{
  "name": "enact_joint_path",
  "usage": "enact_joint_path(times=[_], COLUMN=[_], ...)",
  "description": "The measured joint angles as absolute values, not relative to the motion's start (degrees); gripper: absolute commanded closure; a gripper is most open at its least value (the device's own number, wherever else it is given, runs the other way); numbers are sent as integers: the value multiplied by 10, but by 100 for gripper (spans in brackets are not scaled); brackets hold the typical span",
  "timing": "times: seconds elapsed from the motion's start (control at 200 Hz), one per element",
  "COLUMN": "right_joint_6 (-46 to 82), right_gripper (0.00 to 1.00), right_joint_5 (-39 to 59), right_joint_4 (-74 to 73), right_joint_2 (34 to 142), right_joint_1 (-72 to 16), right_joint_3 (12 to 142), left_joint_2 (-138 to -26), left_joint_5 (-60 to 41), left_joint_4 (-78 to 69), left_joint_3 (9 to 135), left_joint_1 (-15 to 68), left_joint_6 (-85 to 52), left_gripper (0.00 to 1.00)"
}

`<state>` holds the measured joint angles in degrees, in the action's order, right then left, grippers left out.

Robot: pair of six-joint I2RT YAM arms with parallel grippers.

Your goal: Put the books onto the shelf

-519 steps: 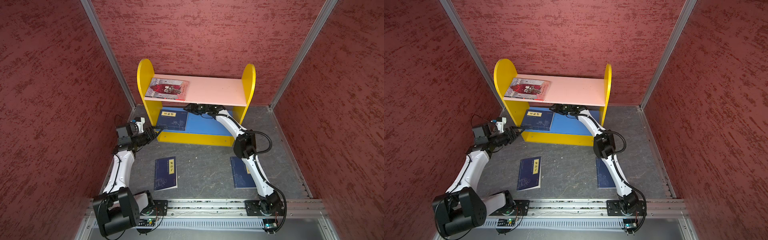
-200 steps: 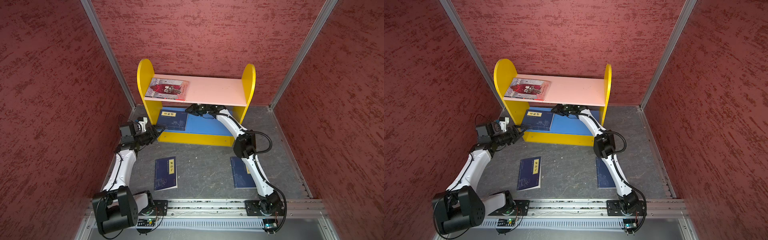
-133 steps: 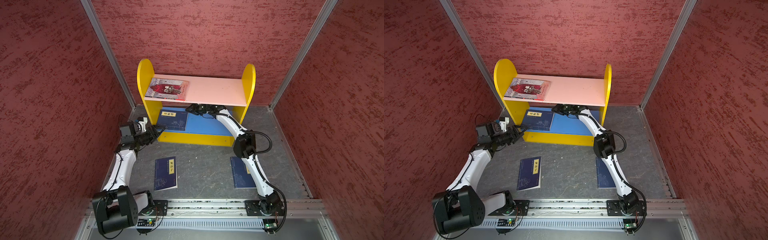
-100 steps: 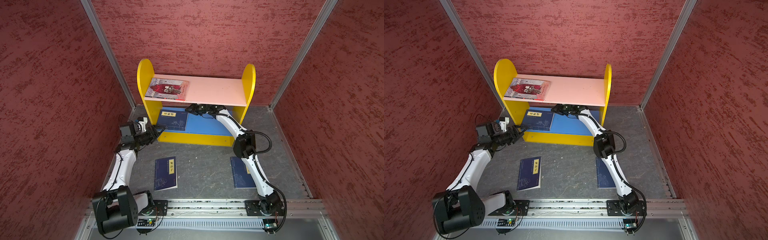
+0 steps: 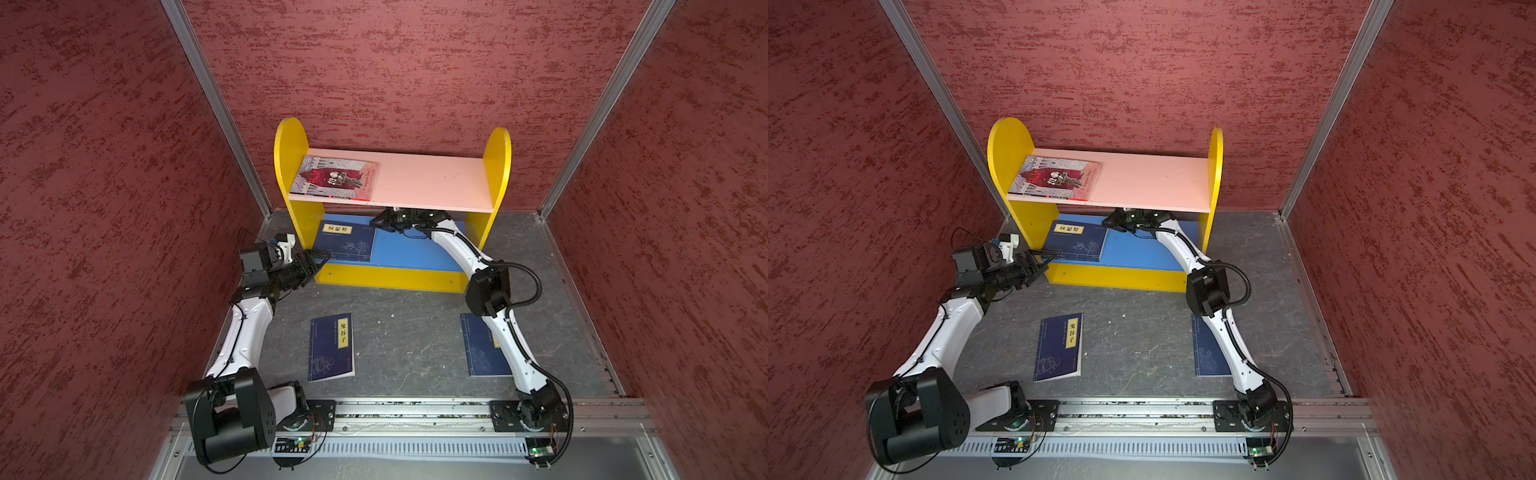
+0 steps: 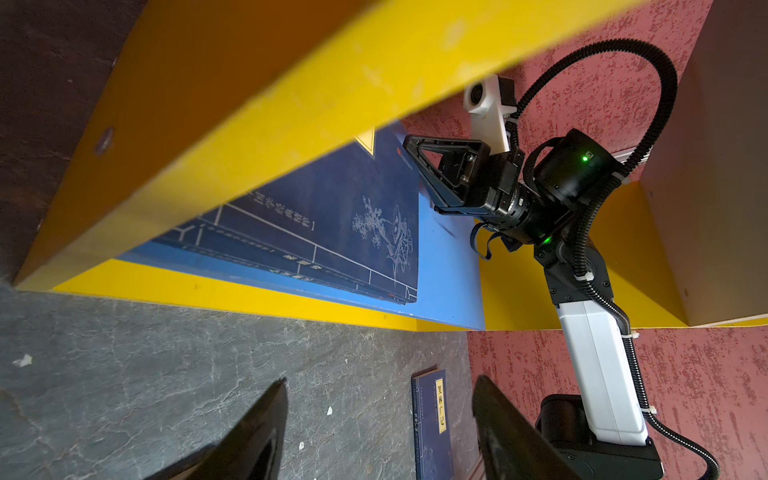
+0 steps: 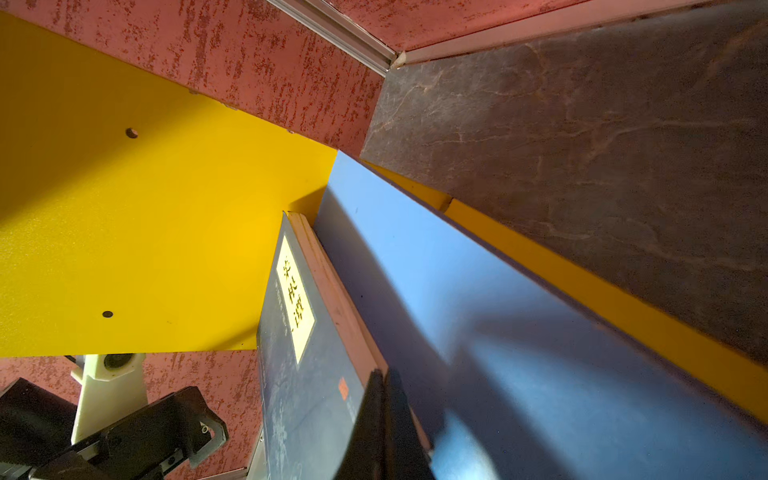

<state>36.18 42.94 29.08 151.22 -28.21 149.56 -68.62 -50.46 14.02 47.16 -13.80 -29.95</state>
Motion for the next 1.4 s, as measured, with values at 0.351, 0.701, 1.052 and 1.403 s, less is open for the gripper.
enact_joint_path(times=[0.351, 0.701, 1.052, 1.403], right_joint_6=[355, 343, 357, 368], right_gripper=[64, 46, 45, 45], right_joint_5=[433, 309, 251, 254], right_joint_4=[294, 303, 339, 370], right_joint_2=[1512, 1421, 1278, 1125], right_joint_1=[-283, -285, -283, -289], right_joint_3=[1496, 1405, 1225, 1023], left_joint_2=[-686, -653, -653, -668], left_joint_5=[-505, -460, -442, -458], left_joint_4=[140, 277, 466, 532], left_joint_3=[472, 524, 528, 475], left_joint_1=[-138, -195, -318, -360], left_joint_6=[-297, -307, -276, -208], left_gripper=[29, 19, 16, 15])
